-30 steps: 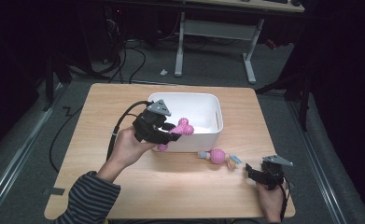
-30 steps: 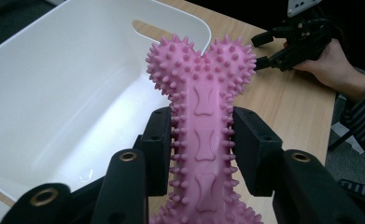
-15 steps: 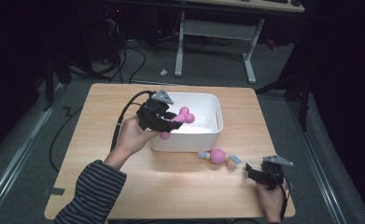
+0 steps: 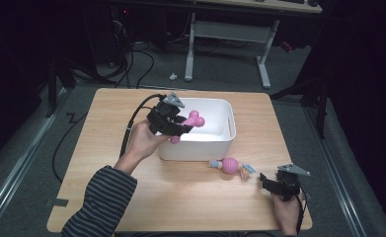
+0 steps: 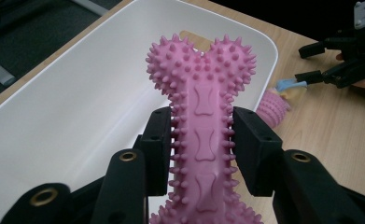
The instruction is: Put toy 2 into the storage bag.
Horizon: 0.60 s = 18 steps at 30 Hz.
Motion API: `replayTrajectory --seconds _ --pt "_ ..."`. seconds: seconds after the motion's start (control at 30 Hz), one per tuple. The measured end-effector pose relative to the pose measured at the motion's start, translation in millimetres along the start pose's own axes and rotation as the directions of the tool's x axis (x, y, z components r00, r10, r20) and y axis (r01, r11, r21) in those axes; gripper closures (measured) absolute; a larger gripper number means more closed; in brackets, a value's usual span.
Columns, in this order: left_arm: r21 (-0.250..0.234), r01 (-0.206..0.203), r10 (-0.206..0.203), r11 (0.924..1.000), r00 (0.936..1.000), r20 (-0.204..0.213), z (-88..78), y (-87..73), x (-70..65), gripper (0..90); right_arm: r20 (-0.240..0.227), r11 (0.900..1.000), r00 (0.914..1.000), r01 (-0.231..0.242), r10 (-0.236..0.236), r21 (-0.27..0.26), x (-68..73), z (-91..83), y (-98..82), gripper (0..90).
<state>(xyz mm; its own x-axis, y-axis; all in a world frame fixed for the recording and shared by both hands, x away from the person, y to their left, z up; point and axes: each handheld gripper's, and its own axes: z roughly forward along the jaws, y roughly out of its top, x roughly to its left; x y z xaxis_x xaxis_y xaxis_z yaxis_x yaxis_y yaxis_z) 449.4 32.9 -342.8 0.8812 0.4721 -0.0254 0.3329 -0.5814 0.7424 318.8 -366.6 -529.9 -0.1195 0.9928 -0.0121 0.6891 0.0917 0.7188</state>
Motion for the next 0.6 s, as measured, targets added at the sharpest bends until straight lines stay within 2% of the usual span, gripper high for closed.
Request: replayTrajectory --seconds 0.1,0.2,0.43,0.6 --pt "-0.003 0.016 -0.016 0.9999 0.9997 -0.016 6.1 0.1 3.4 59.4 0.0 1.0 1.0 0.0 0.0 0.0 0.0 0.0 0.0 24.9" --pt "-0.019 0.042 -0.042 0.999 0.9991 -0.009 11.1 -0.4 9.2 59.3 0.0 1.0 1.0 0.0 0.0 0.0 0.0 0.0 0.0 24.9" --pt "0.011 0.04 -0.04 0.9991 0.9985 -0.039 23.3 -1.5 14.2 59.3 0.0 1.0 1.0 0.0 0.0 0.0 0.0 0.0 0.0 24.9" --pt "0.005 0.045 -0.045 0.999 0.9979 -0.047 27.7 -2.3 18.3 59.3 -0.001 1.0 1.0 -0.001 0.001 0.0 -0.1 -0.1 0.0 24.9"
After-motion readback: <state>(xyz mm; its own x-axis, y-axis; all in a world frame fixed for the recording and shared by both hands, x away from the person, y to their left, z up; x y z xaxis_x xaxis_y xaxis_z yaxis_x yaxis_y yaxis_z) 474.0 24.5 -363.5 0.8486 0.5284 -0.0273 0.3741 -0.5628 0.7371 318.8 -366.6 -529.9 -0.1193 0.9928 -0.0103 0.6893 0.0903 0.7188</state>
